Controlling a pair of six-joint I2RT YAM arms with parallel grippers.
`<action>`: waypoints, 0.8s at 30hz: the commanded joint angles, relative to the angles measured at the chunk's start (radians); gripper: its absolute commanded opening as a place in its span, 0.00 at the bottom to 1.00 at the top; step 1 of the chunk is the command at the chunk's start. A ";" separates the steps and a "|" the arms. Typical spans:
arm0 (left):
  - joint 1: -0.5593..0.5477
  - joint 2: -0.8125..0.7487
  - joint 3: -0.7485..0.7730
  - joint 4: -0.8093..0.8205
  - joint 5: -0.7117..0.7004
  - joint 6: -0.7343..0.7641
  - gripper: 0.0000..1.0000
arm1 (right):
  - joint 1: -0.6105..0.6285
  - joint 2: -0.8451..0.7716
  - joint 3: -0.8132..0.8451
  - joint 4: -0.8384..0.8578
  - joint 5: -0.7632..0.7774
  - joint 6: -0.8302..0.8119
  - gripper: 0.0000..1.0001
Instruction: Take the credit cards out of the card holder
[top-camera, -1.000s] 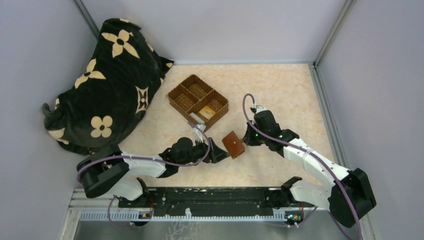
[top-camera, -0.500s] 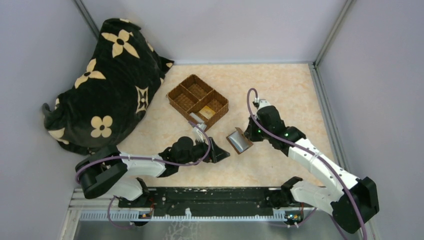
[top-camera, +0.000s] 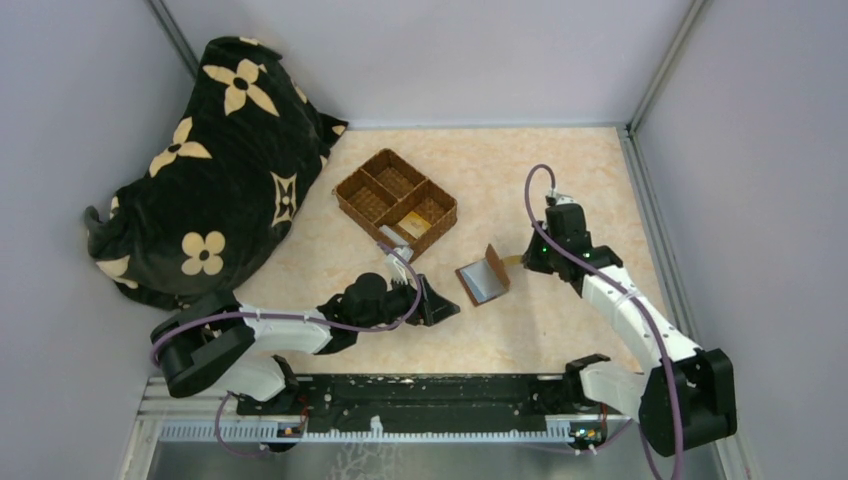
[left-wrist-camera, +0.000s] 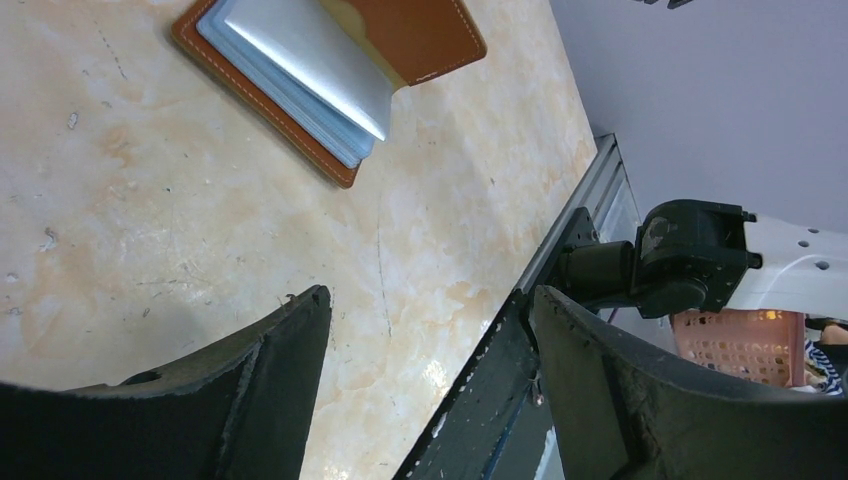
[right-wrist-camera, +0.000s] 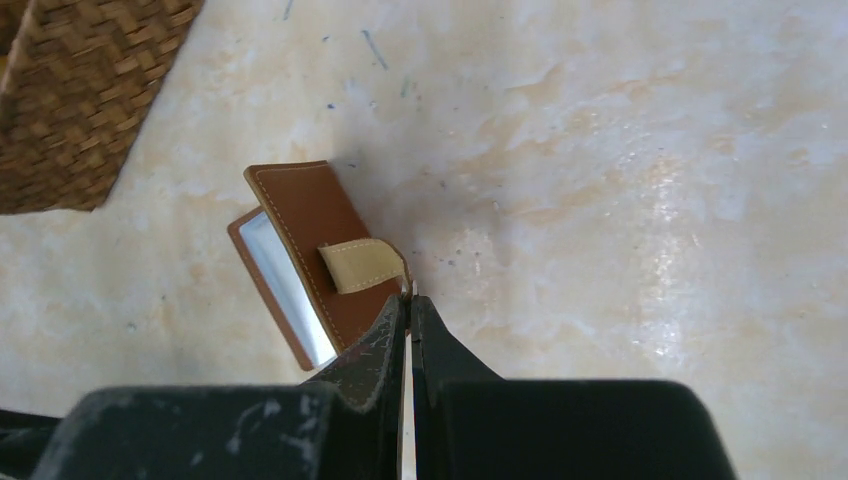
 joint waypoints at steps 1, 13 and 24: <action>-0.004 0.010 0.028 0.002 0.008 0.022 0.80 | -0.036 0.020 0.009 0.029 0.046 -0.006 0.00; -0.004 0.040 0.041 -0.003 0.016 0.008 0.79 | -0.062 0.159 -0.015 0.004 0.393 0.059 0.00; -0.004 0.060 0.058 -0.018 0.019 0.026 0.78 | -0.063 0.034 0.010 -0.005 0.365 0.020 0.55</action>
